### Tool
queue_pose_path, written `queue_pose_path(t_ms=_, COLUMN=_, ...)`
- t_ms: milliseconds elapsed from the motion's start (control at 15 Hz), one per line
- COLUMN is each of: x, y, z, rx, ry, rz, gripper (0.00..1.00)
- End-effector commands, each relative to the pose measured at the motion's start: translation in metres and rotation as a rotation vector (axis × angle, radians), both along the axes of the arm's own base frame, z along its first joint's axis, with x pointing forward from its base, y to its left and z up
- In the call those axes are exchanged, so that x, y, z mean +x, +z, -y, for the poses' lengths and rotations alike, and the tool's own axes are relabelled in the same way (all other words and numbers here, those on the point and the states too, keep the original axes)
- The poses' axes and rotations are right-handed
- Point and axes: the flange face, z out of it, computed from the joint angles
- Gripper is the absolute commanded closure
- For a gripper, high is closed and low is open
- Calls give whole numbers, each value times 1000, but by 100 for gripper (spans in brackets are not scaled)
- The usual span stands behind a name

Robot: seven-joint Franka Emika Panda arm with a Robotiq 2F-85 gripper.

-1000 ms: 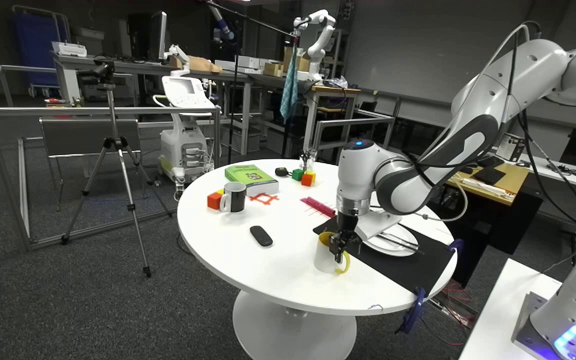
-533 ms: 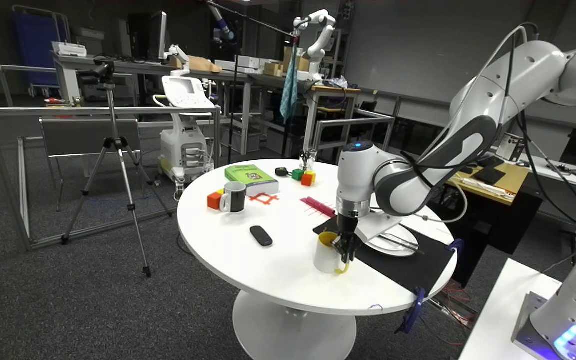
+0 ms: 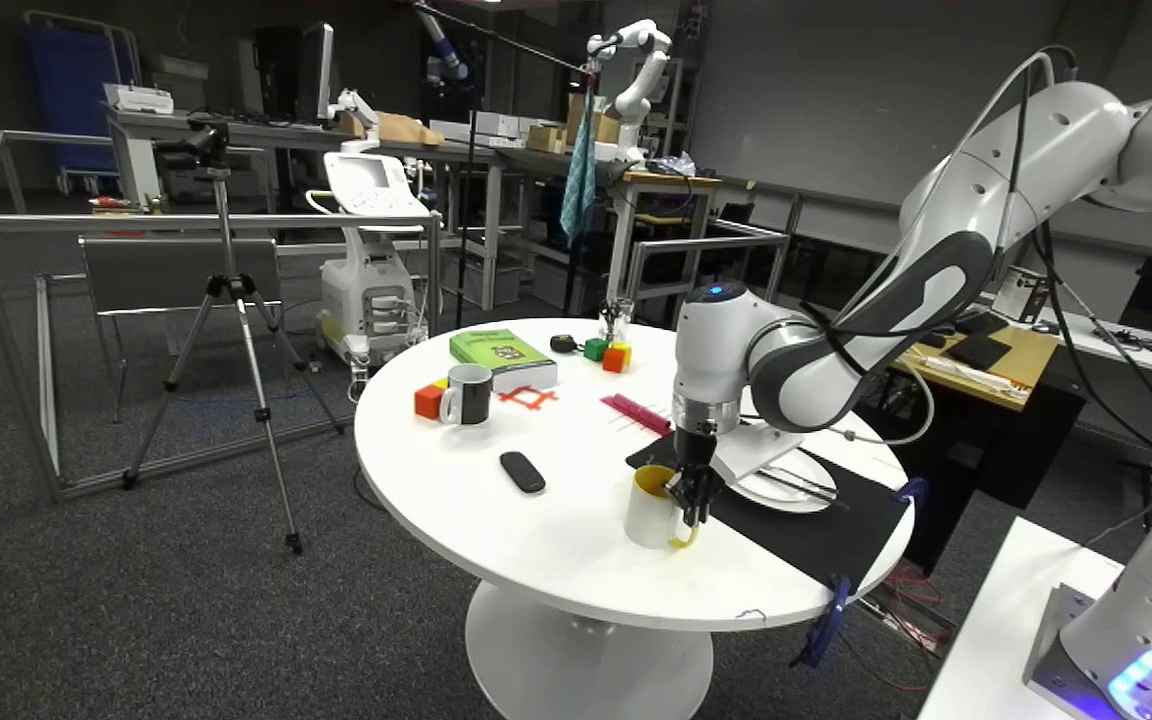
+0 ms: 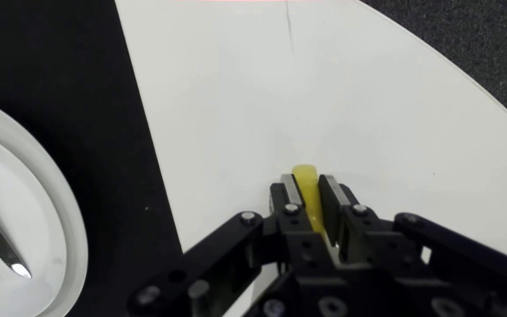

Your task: Move the yellow mug to the right

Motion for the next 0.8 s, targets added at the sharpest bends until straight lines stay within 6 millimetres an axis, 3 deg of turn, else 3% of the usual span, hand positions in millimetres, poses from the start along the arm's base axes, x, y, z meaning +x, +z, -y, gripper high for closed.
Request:
queue_pose_path(t_ms=0, x=2, y=7, z=2, rx=3, ry=8, rz=2, gripper=96)
queue_pose_path(t_ms=733, x=3, y=38, z=14, rx=-38, ry=-12, rz=79, gripper=96)
